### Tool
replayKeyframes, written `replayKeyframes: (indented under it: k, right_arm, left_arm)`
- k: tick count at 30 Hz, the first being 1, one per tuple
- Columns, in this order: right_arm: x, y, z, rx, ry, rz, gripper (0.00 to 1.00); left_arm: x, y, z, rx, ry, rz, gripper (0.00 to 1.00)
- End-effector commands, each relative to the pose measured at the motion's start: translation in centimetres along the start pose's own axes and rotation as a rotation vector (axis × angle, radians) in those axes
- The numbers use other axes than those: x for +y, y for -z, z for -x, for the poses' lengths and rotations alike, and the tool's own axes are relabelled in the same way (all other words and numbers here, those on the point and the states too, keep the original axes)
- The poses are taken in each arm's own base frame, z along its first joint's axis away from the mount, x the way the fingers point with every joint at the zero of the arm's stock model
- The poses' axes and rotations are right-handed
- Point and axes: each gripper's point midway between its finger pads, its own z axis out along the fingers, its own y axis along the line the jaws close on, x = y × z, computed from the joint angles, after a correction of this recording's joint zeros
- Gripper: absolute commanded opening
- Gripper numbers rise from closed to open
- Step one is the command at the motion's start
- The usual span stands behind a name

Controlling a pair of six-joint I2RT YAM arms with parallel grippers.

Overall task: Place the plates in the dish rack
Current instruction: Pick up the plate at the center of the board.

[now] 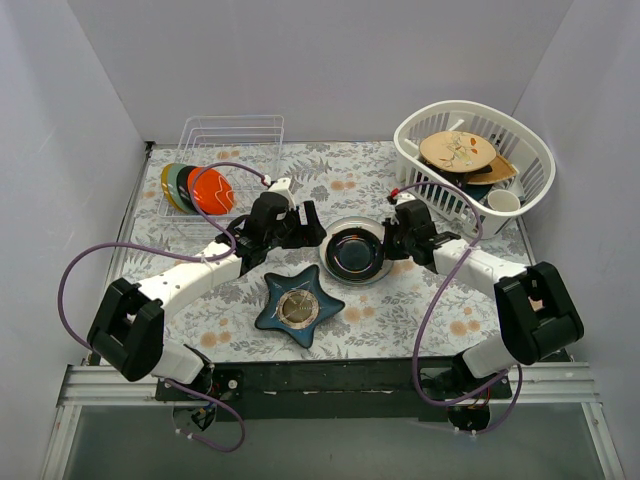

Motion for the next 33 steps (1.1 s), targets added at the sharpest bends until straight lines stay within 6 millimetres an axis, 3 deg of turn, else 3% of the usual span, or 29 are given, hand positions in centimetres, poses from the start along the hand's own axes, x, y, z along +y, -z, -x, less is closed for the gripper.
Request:
replayKeyframes:
  k: [1,12,19,23,29,33]
  right_arm:
    - [0.3,1.4,0.7,-0.001,0.041,0.001,0.01]
    - [0.8,4.6,4.7,-0.094,0.065,-0.017,0.01]
    - [0.8,5.2,4.8,-0.106,0.064,-0.015,0.01]
    - [2.2,6.1,5.5,-0.133,0.068,0.058,0.01]
    - [3.8,8.7,8.4,-0.215,0.040,0.134,0.01]
    - [4.0,9.8,9.8,-0.254,0.000,0.157,0.01]
  left_arm:
    - [-0.5,1.0,0.9,-0.036,0.001,-0.010,0.77]
    - [-0.9,0.4,0.4,-0.029,0.027,-0.038,0.77]
    - [-2.3,-0.3,-0.2,-0.006,0.055,-0.123,0.77]
    - [-3.4,-0.6,0.0,-0.019,0.072,-0.185,0.76]
    - [-3.8,-0.8,0.2,-0.026,0.081,-0.201,0.76]
    - [-3.7,-0.5,0.5,-0.039,0.077,-0.198,0.76]
